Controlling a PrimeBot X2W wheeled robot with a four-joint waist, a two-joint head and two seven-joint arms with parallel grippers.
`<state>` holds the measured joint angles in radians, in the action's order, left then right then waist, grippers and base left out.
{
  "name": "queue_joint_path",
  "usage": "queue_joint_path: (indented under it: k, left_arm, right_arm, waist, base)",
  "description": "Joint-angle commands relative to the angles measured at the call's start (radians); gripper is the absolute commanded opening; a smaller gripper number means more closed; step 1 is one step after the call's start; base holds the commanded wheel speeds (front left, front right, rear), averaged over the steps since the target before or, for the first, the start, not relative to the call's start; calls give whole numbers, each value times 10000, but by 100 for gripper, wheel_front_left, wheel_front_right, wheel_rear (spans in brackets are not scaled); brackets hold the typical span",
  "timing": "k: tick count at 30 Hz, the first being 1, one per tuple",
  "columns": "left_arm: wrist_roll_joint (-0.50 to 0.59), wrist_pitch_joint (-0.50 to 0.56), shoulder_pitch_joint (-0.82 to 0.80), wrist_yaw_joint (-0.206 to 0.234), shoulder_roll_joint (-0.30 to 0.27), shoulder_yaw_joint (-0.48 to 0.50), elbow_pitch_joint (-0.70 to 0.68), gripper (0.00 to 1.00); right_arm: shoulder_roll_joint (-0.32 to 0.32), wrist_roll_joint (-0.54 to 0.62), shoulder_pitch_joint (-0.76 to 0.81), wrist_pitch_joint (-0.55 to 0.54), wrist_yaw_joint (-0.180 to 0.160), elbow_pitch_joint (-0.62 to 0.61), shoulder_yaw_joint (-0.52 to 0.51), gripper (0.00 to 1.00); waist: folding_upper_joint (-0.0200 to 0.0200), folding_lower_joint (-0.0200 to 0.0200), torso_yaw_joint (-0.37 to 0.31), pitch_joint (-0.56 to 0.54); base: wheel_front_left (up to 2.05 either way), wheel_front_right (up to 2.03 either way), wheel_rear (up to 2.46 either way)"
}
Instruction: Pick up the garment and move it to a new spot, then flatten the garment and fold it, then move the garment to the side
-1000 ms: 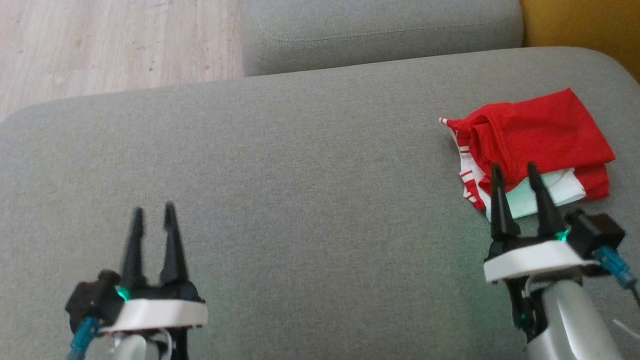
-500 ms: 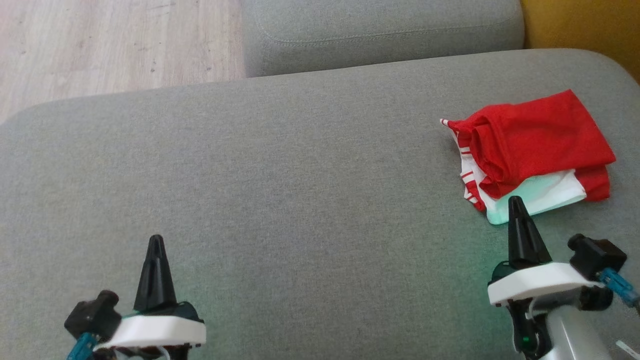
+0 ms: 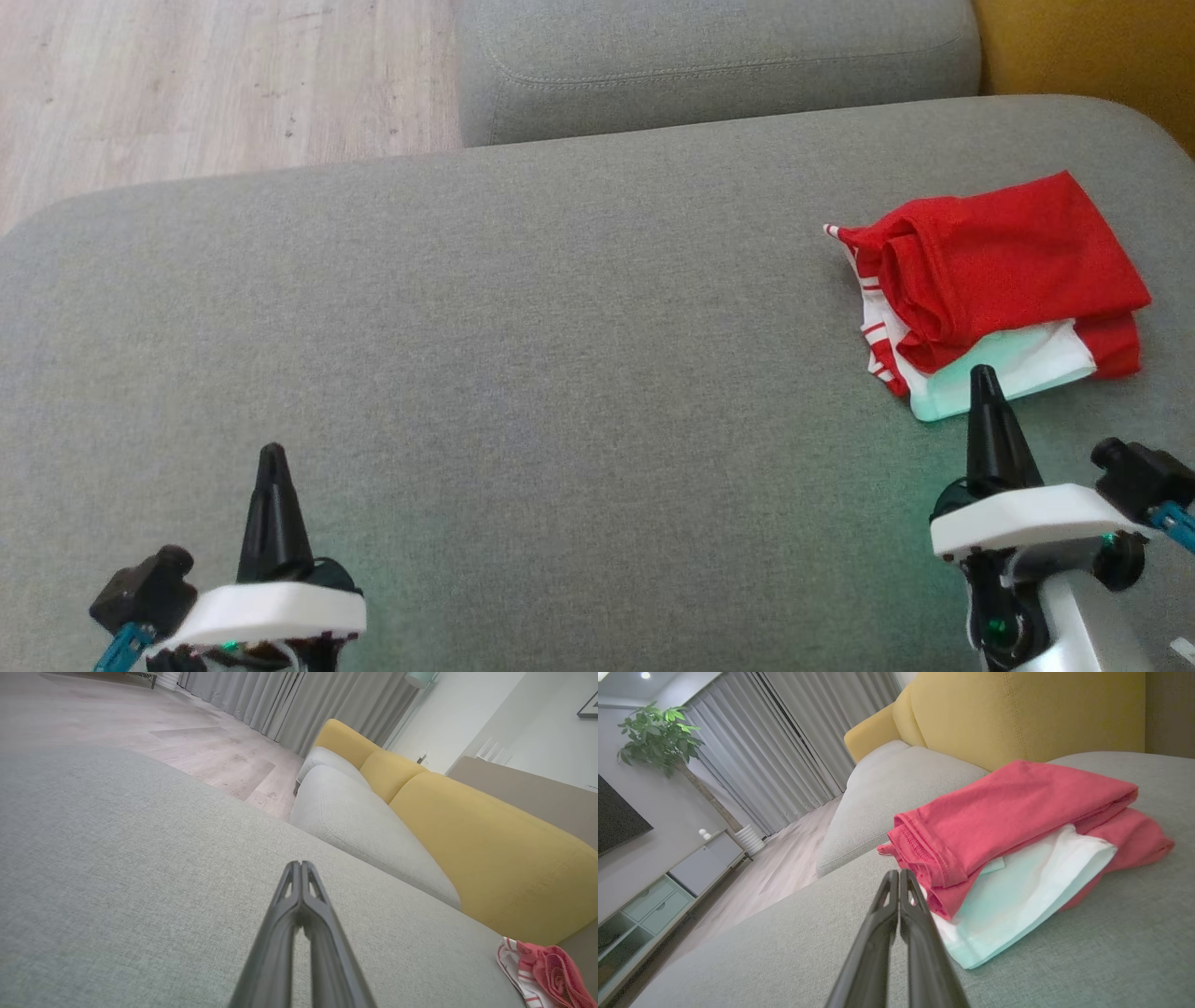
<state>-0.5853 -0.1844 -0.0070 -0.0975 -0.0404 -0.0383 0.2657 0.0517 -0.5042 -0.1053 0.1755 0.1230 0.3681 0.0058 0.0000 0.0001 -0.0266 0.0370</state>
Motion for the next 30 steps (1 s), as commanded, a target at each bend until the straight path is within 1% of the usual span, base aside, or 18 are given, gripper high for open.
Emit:
queue_joint_path:
  k: [1, 30]
  left_arm:
    - [-260, 84, -483, -60, -27, 166, -307, 0]
    - [-3317, 970, -645, -143, -49, 580, -275, 0]
  right_arm:
    - [14, -308, -383, -54, 21, -393, -37, 0]
    - [6, -3596, -274, -925, 38, -650, -396, 0]
  waist:
    - [0, 0, 4, -5]
    - [0, 0, 84, -107]
  base:
    - [0, 0, 0]
    - [0, 0, 0]
